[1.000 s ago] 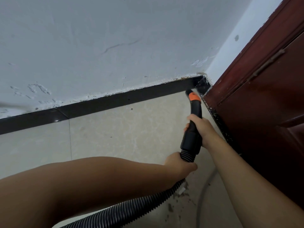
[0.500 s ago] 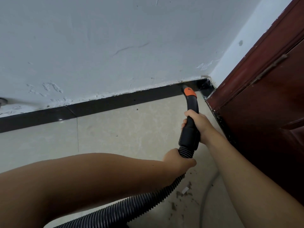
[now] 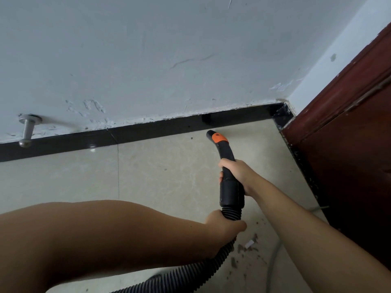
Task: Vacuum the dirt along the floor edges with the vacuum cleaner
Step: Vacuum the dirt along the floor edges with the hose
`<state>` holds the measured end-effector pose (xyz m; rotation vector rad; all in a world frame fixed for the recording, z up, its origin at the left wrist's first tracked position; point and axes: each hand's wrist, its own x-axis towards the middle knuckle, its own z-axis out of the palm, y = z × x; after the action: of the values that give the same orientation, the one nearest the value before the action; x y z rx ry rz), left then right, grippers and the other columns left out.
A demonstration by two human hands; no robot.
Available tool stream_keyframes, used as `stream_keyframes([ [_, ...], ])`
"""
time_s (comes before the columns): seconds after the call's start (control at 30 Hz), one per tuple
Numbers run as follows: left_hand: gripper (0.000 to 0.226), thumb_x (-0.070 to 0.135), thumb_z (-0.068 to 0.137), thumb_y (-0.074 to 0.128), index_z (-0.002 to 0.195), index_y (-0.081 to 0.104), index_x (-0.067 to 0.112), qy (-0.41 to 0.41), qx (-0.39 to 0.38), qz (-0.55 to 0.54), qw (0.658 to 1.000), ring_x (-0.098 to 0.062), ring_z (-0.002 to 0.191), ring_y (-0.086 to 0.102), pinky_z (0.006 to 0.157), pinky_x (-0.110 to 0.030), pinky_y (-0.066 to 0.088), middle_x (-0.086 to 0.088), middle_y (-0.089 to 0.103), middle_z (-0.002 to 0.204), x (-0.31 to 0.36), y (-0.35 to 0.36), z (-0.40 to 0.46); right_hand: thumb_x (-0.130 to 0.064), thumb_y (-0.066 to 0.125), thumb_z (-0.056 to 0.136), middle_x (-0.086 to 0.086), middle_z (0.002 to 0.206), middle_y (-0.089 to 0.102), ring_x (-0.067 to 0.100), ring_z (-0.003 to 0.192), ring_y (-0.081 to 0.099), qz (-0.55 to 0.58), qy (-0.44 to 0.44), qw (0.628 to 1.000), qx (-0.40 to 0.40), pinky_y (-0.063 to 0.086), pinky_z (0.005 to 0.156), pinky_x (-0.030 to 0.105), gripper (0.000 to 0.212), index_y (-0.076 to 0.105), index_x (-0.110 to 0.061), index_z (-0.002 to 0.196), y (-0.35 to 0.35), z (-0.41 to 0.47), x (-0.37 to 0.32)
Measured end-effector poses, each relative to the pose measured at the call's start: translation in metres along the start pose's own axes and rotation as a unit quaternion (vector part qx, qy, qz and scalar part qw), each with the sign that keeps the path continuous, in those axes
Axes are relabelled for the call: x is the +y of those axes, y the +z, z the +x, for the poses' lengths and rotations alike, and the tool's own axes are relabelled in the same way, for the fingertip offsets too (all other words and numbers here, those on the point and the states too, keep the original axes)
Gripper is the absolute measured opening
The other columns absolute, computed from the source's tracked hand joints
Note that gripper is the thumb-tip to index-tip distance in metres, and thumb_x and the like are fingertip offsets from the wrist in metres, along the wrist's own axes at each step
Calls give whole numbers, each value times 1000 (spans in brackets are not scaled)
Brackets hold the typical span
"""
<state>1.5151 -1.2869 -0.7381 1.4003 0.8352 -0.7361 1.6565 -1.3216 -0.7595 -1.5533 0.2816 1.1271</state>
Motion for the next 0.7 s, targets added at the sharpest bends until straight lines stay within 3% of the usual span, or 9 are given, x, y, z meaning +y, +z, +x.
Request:
stream_keyframes([
  [0.27,14,17,81,62,81,51,9,-36,-18,-52,998,-22,57,54,65,-31,52,-7,52,70,-18,-14,-15,-11,56,85,6,55,59,18,46,58,-121,6,992,-46,51,51,26,8,49,-7,88,41,-10,1],
  [0.33,14,18,81,62,80,50,10,-39,-48,-54,997,-23,58,54,62,-29,53,-7,52,70,-16,-11,-19,-9,55,86,9,59,57,19,43,56,-118,11,993,-22,50,47,24,9,48,-5,89,36,-16,0],
  [0.47,15,15,85,60,77,48,9,-39,-116,-61,991,-16,48,50,39,-20,46,-6,49,67,-4,0,-26,-5,56,86,12,62,54,20,42,54,-108,27,993,44,49,42,23,8,48,-3,89,16,-27,-4],
  [0.6,14,17,86,60,81,48,10,-19,-124,-45,991,-15,46,51,42,-22,49,-5,51,69,19,5,-29,-5,57,86,13,62,55,22,47,55,-115,32,988,94,49,45,25,9,49,-2,89,-1,-33,-21],
  [0.7,11,16,84,61,82,52,10,20,-118,19,993,-16,50,53,55,-28,55,-4,54,69,41,0,-45,-4,57,84,10,55,55,21,42,54,-57,1,989,135,48,42,26,8,49,-3,85,-10,-54,-43],
])
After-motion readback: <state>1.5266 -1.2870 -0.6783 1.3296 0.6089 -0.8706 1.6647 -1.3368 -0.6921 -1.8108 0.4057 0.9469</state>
